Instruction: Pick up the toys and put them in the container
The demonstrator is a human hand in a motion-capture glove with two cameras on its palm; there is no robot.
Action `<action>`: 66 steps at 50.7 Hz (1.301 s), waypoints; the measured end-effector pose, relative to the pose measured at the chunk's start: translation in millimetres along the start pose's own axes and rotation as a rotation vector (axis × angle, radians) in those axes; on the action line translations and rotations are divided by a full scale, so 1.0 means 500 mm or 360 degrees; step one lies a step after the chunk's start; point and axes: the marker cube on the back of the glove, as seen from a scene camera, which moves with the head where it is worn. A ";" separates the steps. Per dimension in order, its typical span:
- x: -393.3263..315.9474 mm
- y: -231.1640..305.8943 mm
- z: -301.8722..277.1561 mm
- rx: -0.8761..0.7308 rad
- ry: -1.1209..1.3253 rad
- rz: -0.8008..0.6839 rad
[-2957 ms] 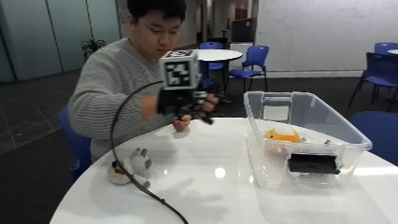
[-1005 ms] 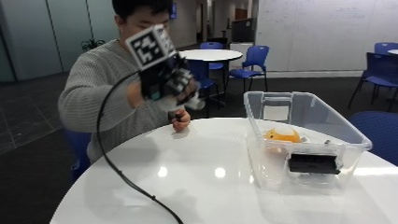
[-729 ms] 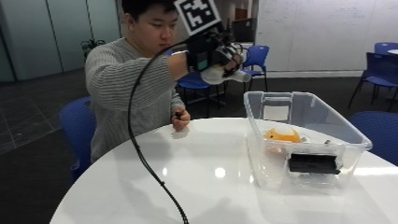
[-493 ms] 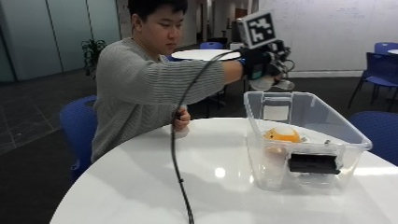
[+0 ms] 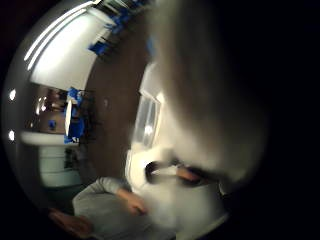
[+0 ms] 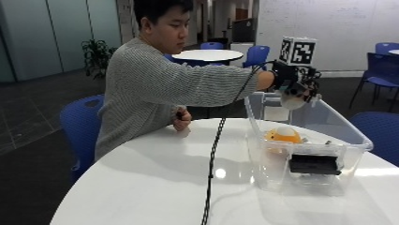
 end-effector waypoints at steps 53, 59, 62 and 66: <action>0.247 0.956 0.088 0.0102 -0.0003 0.0745; 0.163 1.022 0.129 0.0223 -0.0120 0.0611; 0.110 1.057 0.157 0.0263 -0.0169 0.0528; 0.046 1.094 0.200 0.0317 -0.0227 0.0437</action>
